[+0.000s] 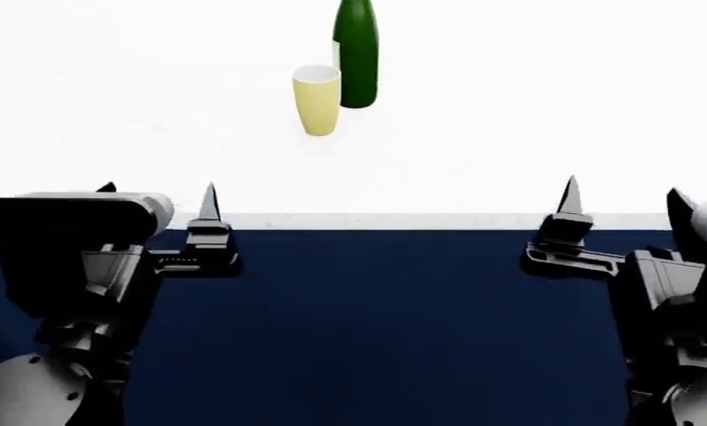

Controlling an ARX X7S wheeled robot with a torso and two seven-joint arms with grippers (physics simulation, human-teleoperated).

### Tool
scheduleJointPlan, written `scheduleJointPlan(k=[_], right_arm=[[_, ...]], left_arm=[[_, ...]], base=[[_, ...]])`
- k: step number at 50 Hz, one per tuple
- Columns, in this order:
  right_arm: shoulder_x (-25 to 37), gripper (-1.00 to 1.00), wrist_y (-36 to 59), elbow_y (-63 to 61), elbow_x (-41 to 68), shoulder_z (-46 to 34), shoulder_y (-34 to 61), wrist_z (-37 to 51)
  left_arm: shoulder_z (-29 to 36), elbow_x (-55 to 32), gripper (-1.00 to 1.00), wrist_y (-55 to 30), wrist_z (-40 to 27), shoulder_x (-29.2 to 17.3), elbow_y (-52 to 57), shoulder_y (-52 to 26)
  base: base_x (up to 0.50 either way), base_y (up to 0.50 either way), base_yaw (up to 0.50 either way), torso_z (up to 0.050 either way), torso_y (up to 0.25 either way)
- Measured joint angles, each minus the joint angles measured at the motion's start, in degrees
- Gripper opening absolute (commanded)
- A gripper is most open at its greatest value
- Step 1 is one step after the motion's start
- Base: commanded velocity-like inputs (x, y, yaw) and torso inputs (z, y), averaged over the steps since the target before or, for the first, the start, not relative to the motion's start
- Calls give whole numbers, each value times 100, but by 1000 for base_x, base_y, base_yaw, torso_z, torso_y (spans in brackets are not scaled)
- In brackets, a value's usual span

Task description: Pick the cup and bottle and place them in the sink. Then turn on the water.

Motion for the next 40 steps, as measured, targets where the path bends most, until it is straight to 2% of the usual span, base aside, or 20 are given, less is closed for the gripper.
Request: scheduleJointPlan(k=[8, 16, 25, 40], right_arm=[[977, 100, 649, 337, 2657, -473, 1960, 2231], [1750, 100, 648, 682, 3953, -1566, 3525, 3416], [2257, 100, 569, 953, 4400, -2475, 4450, 3900], [2513, 100, 548, 1161, 4527, -3032, 5010, 3962]], left_arm=[[9, -1527, 100, -1151, -1162, -459, -232, -1718], [741, -2119, 100, -1671, -1722, -1097, -689, -3031], [1531, -2403, 100, -1880, -2009, -1703, -1050, -3902], [2119, -3224, 100, -1937, -2509, -2346, -1401, -4601]], base=[[0, 0, 0, 0, 0], [0, 0, 0, 0, 0], [31, 0, 0, 0, 0], [495, 0, 0, 0, 0]])
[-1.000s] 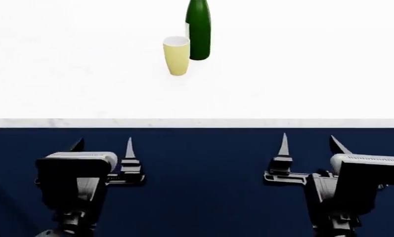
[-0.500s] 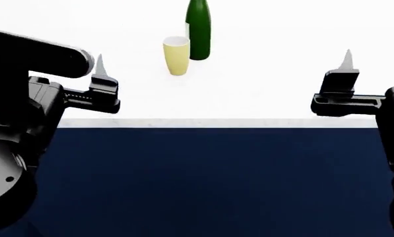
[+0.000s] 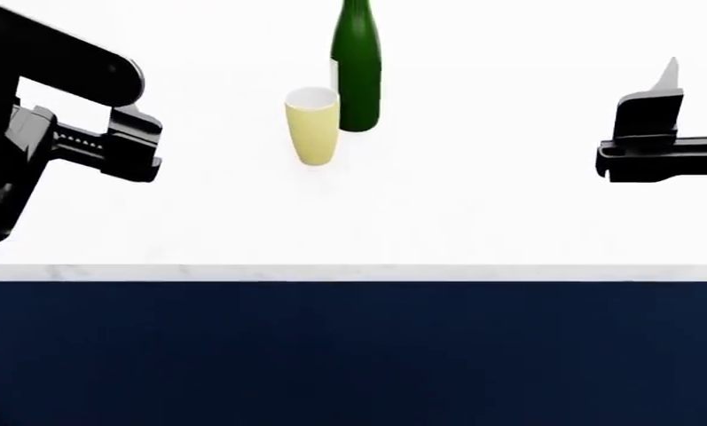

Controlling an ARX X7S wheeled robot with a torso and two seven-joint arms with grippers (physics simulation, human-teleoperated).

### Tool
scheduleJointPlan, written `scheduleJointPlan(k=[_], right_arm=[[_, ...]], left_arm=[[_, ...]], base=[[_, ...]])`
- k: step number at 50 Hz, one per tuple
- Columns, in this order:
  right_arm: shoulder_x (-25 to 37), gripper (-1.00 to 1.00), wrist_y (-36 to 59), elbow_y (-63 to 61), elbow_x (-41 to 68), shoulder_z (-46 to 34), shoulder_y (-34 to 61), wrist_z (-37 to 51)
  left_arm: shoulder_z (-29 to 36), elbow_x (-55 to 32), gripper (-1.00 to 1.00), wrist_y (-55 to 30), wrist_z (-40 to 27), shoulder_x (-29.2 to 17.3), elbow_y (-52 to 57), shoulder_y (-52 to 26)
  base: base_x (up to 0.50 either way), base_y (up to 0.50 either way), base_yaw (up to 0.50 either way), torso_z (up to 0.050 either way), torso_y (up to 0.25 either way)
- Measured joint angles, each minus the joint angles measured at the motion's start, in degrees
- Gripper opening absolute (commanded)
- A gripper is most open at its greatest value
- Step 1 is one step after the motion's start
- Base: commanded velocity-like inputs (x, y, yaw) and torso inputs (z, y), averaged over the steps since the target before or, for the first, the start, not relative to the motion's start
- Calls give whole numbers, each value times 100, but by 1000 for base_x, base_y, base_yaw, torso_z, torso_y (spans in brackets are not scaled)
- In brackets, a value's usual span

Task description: Pick the cup and bottle and place them in the sink. Then turn on the water.

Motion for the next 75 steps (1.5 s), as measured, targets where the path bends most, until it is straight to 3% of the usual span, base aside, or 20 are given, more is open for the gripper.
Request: scheduleJointPlan(k=[45, 75], right_arm=[[89, 100, -359, 97, -83, -196, -183, -205], [149, 100, -514, 2, -270, -220, -360, -279]], left_arm=[[521, -870, 100, 442, -414, -693, -165, -440], [693, -943, 100, 653, -418, -895, -152, -483]], base=[[495, 0, 0, 0, 1], [4, -69, 0, 0, 0]])
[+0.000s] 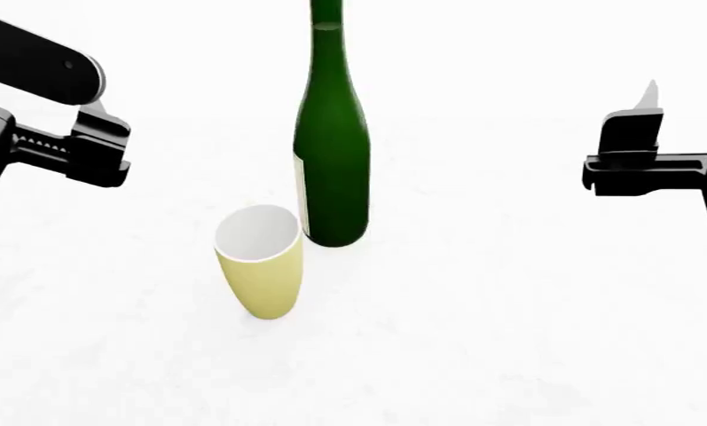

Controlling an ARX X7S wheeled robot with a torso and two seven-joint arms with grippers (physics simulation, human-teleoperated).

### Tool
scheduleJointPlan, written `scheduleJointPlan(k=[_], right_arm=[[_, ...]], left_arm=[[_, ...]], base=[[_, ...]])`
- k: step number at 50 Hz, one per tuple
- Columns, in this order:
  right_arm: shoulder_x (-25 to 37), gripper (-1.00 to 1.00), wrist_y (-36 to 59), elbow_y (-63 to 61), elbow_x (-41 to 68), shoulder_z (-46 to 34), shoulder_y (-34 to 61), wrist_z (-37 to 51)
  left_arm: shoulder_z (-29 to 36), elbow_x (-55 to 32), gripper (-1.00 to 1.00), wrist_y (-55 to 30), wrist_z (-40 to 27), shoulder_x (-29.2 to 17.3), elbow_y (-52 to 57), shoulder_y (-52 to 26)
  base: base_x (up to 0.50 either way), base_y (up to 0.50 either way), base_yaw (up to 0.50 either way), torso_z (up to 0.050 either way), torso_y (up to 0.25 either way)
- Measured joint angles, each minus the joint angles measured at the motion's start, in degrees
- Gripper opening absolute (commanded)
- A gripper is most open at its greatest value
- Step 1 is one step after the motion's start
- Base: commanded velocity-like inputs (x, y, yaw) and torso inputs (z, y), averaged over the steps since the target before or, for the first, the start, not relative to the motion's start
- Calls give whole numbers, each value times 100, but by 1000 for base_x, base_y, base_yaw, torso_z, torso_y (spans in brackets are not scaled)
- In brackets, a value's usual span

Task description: Pick the cup and bottle and place them in the sink. Then turn on the water.

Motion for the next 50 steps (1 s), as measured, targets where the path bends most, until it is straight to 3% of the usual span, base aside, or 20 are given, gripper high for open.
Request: scheduleJointPlan(k=[6, 24, 50], right_arm=[[9, 100, -10, -8, -39, -8, -14, -18], [21, 100, -169, -30, -43, 55, -93, -169], [-894, 100, -604, 79, 1230, 78, 564, -940]], left_arm=[[31, -8, 100, 30, 4, -27, -7, -19], [132, -164, 100, 92, -95, -95, -27, -112], [153, -221, 100, 274, -44, -299, 32, -44]], base=[[0, 0, 0, 0, 0], [495, -64, 0, 0, 0], [0, 0, 0, 0, 0]])
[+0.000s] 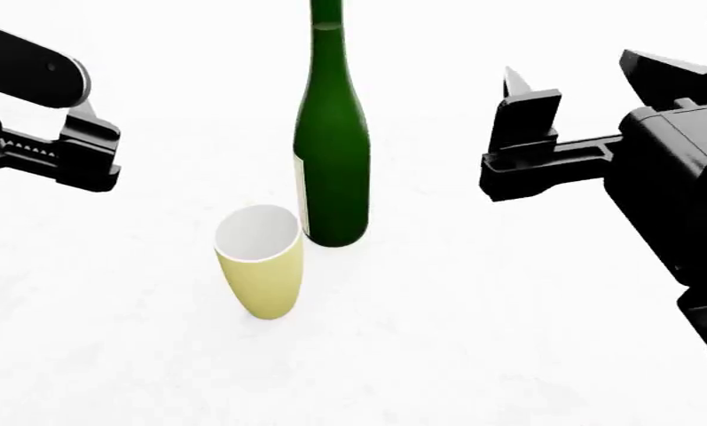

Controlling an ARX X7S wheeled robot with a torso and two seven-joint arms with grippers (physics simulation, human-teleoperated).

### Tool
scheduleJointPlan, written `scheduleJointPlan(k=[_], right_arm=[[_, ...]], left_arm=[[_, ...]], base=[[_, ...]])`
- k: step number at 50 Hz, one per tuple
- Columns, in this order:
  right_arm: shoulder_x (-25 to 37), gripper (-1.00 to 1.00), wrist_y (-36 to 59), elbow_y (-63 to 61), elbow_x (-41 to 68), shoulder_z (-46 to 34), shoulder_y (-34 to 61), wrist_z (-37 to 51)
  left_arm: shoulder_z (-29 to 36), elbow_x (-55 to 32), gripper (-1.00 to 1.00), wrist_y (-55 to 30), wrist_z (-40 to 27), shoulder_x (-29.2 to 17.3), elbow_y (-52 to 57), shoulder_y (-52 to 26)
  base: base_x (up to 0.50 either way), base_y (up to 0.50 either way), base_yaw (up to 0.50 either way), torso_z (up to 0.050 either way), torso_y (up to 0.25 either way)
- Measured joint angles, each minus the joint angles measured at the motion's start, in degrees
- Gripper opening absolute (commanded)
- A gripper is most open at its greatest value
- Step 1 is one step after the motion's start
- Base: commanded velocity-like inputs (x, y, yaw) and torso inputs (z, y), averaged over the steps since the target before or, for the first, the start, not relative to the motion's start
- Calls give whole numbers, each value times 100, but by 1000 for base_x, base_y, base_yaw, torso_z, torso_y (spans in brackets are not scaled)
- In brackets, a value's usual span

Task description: Pick the cup and bottle and place them in the sink. Then turn on the water.

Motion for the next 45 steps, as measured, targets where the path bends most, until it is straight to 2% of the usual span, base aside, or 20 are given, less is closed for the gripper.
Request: scheduleJointPlan(k=[23, 45], right_arm=[[-725, 100, -484, 318, 627, -15, 505, -280], [-1230, 100, -490, 653, 149, -239, 371, -842]], left_arm=[[49, -45, 100, 110, 14, -96, 17, 4], [112, 7, 100, 209, 66, -127, 36, 19]], base=[[0, 0, 0, 0, 0], [0, 0, 0, 0, 0]])
